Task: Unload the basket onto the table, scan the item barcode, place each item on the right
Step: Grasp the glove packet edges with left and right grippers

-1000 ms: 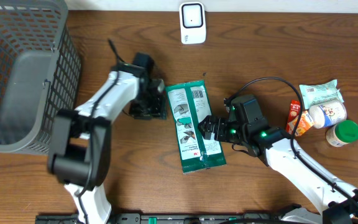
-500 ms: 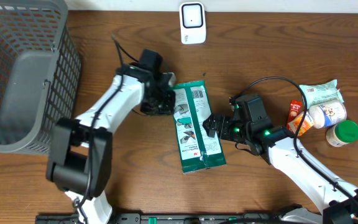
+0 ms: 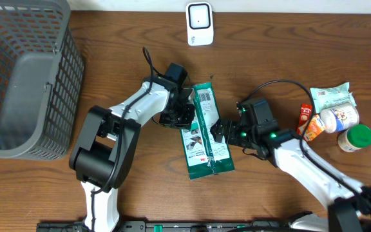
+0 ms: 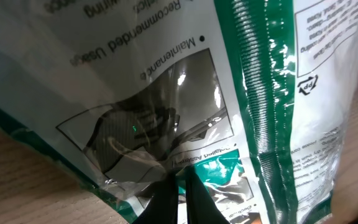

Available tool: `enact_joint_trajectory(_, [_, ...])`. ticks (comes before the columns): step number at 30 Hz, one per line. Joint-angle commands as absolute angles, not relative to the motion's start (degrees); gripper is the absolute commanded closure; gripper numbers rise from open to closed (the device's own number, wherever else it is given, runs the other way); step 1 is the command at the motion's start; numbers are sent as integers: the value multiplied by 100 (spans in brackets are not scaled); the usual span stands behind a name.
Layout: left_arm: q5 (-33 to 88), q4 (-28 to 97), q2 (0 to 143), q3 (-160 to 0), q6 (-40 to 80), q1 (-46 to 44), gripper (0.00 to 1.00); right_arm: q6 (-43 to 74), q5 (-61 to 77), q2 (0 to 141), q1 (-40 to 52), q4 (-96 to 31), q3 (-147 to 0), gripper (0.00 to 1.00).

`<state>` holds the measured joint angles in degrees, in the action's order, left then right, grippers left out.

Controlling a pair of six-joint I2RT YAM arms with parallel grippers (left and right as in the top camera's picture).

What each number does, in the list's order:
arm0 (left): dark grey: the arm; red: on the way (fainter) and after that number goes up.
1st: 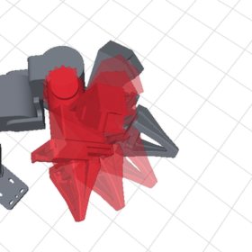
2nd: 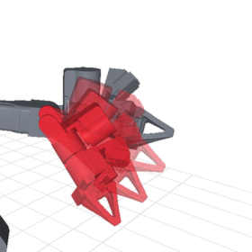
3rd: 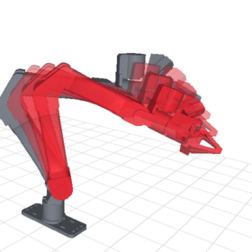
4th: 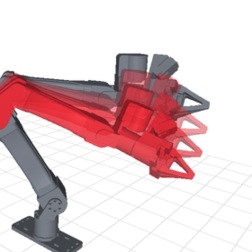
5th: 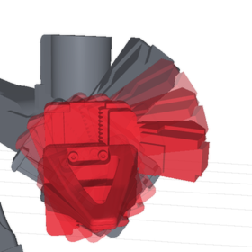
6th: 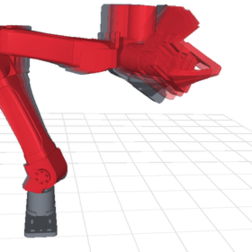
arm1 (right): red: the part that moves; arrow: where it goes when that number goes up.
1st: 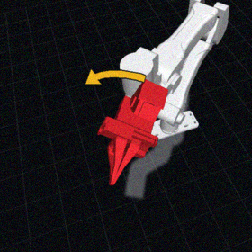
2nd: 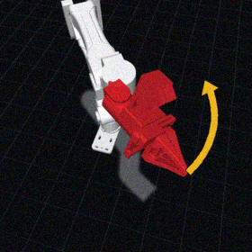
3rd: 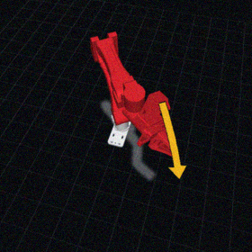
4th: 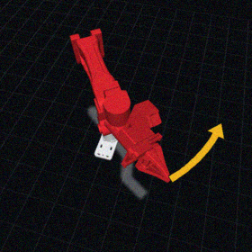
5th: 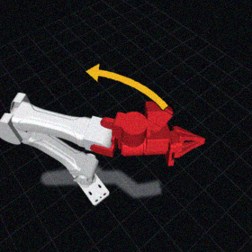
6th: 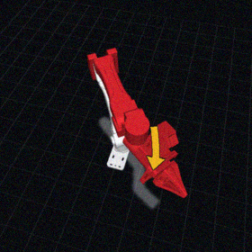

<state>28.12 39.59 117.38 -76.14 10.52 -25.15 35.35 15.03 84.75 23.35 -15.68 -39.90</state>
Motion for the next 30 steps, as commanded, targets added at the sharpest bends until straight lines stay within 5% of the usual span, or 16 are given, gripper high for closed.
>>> enact_joint_trajectory(1, [2630,3992,11963,-7531,1081,-2515,92,3468,1772,8875,2292,-1382,-3951,1])
enact_joint_trajectory(13, [2606,3994,11974,-7526,1013,-2515,92,3415,3577,10062,2292,-189,-3951,3])
enact_joint_trajectory(25, [2611,3990,11974,-7526,1015,-2510,92,2967,4532,10114,2263,471,-3953,53])
enact_joint_trajectory(30, [2613,3900,11926,-7542,1017,-2491,92,2969,4532,10112,2150,340,-3953,86])
